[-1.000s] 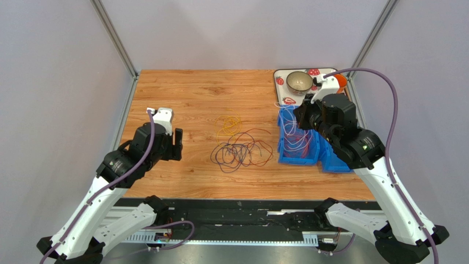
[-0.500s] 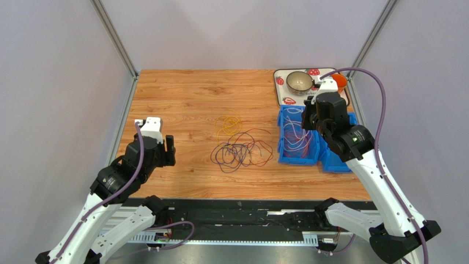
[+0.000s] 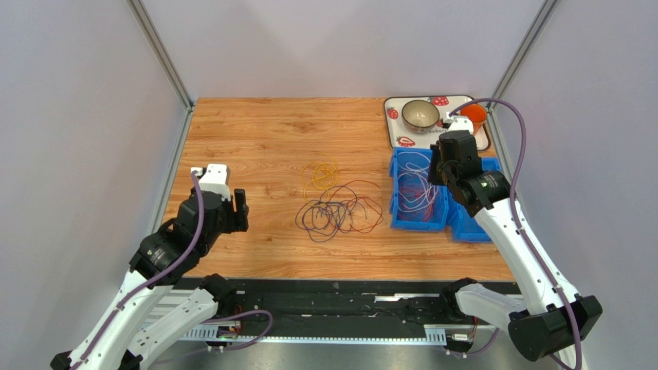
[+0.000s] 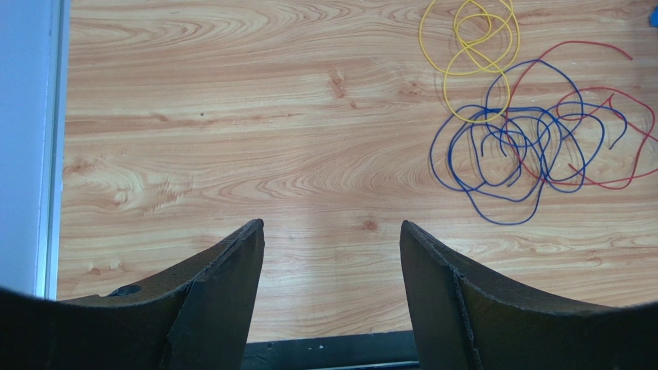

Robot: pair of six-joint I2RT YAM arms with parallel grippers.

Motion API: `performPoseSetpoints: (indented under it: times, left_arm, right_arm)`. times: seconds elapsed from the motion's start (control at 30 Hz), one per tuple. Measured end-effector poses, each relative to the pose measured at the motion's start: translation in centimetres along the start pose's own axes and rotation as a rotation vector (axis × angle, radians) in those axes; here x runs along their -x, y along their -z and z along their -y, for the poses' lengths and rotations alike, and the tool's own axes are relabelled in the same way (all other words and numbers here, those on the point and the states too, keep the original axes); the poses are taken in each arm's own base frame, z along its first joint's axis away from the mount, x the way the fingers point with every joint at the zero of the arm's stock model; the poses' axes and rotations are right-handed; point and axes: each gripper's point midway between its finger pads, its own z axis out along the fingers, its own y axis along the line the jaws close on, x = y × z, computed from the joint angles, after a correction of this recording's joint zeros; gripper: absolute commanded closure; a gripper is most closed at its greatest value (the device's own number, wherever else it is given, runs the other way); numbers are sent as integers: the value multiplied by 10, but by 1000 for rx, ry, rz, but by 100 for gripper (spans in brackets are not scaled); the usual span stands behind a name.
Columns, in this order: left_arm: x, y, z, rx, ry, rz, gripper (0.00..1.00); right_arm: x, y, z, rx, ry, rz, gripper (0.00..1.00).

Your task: Untangle the cables

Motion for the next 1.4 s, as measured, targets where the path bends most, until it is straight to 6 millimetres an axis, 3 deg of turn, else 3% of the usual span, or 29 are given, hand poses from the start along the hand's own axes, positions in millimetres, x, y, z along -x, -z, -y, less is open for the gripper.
performPoseSetpoints:
  times: [0.43, 0.63, 0.87, 1.1, 1.4]
  left_arm:
    - [-1, -1, 1, -7, 0, -1, 28]
    - [-1, -1, 1, -7, 1, -1, 28]
    - [-2, -1, 1, -7, 1, -2, 29]
    - [-2, -1, 1, -6, 0, -3, 29]
    - [-3, -2, 1, -5, 0, -5, 29]
  right_arm:
    - [-55, -62, 8, -125, -21, -143, 100]
    - [-64, -82, 16, -173, -60, -169, 100]
    - [-65, -90, 30, -213, -99, -177, 100]
    - [-64, -94, 29, -207, -114, -173, 100]
    - [-100, -119, 14, -157, -136, -288, 100]
